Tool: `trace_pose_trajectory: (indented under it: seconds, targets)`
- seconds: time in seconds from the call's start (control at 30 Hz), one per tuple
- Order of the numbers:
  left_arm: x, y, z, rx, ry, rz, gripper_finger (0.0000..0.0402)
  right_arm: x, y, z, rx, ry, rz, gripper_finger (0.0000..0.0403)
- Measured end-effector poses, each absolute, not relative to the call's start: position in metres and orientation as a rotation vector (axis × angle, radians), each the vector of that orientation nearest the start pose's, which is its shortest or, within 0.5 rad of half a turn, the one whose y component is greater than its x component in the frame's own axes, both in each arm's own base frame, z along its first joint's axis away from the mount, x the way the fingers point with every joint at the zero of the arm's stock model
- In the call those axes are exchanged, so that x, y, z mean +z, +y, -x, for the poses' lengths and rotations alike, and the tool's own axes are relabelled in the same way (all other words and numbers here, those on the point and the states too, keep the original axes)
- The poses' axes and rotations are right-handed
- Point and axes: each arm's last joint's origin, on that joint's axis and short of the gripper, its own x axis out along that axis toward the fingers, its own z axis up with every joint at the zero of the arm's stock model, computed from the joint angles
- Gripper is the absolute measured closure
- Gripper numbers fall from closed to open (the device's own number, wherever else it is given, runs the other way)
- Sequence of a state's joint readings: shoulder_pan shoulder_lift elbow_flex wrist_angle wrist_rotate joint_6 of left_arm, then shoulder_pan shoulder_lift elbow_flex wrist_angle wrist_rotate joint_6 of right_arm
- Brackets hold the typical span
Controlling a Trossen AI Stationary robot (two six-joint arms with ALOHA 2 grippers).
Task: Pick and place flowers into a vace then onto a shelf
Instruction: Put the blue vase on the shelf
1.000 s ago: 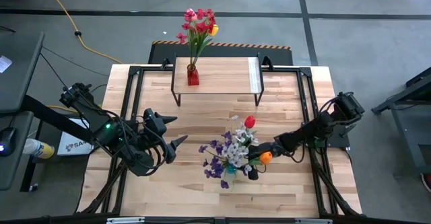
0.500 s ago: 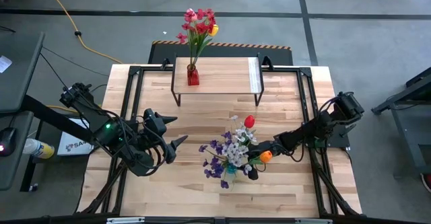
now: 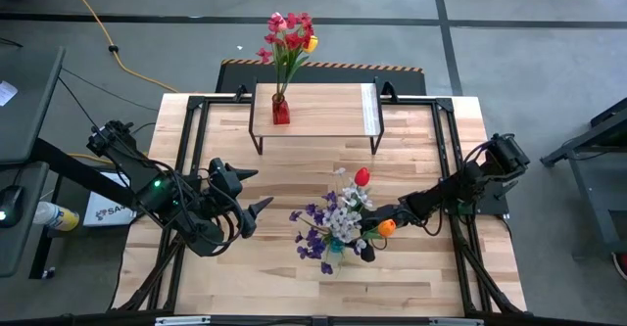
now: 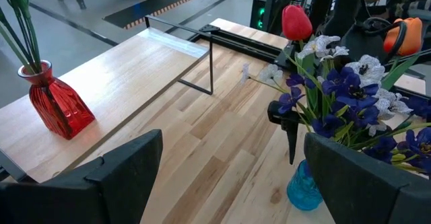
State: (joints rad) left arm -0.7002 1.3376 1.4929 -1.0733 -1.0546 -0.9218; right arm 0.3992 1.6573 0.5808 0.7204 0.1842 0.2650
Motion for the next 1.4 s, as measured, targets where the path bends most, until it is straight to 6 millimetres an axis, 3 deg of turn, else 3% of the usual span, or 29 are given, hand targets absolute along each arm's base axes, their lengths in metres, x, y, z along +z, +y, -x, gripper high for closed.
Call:
trace_pose_trajectory:
  seconds: [0.4, 1.4]
  targets:
    - [0.392, -0.137, -0.201, 0.541, 0.377, 0.185, 0.0009, 0.133, 0.128, -0.305, 0.223, 0.410, -0.147, 0.0101]
    - [0.392, -0.137, -0.201, 0.538, 0.384, 0.179, 0.0009, 0.136, 0.128, -0.306, 0.240, 0.388, -0.218, 0.0102]
